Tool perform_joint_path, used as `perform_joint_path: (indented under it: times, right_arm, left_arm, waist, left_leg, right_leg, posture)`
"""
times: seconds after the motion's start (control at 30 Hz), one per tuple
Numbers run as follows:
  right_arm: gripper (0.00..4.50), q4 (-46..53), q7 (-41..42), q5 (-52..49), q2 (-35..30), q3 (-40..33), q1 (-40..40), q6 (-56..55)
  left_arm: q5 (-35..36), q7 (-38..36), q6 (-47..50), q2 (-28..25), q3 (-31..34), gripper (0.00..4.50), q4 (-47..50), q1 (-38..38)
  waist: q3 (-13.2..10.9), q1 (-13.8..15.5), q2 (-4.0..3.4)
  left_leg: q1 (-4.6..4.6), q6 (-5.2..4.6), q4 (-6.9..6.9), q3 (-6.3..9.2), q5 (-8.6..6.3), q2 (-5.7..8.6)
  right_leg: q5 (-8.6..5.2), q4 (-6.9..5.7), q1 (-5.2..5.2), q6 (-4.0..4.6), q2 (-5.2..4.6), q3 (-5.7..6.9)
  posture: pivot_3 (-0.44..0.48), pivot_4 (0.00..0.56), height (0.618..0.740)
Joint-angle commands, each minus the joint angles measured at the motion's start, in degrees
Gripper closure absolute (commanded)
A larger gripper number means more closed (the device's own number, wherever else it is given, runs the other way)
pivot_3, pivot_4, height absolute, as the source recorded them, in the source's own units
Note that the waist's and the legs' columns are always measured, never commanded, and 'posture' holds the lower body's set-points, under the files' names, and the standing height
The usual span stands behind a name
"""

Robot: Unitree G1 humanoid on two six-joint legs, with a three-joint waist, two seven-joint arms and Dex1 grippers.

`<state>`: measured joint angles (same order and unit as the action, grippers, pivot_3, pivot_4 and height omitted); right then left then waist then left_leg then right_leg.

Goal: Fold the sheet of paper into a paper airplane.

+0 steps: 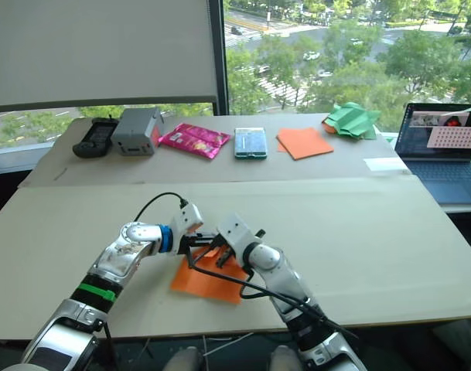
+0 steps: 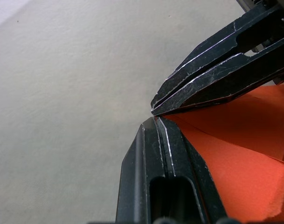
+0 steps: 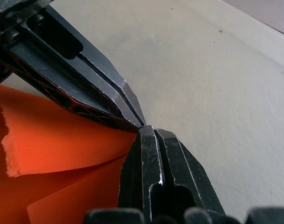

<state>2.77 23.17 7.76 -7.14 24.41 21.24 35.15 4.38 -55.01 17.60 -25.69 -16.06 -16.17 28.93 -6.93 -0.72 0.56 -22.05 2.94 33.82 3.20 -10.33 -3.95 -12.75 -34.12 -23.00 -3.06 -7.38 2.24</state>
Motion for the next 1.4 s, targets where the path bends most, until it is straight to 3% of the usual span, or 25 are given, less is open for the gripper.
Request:
perform_joint_path:
  times: [0.03, 1.4]
  right_arm:
    - [4.5, -1.6, 0.9, -0.1, 0.2, 1.4, -1.3, 2.5]
    - [4.5, -2.7, 1.2, -0.1, 1.3, 1.8, -0.8, 3.0]
  left_arm:
    - [-3.4, -0.7, -0.3, -2.0, -2.9, 4.48, -0.8, -2.9]
    - [0.7, -2.2, 3.9, -18.1, 3.6, 4.48, 17.1, -25.5]
  waist:
    - [0.0, 0.0, -0.02]
    - [0.4, -1.7, -0.46]
  left_leg:
    - [0.0, 0.0, 0.0, 0.0, 0.0, 0.0]
    - [0.41, 0.51, -0.16, -0.02, -0.45, -0.05]
  right_leg:
    - [0.0, 0.0, 0.0, 0.0, 0.0, 0.0]
    - [-0.06, 0.0, -0.03, 0.11, -0.01, -0.03]
  posture:
    - [0.0, 0.15, 0.706]
    - [0.0, 0.15, 0.706]
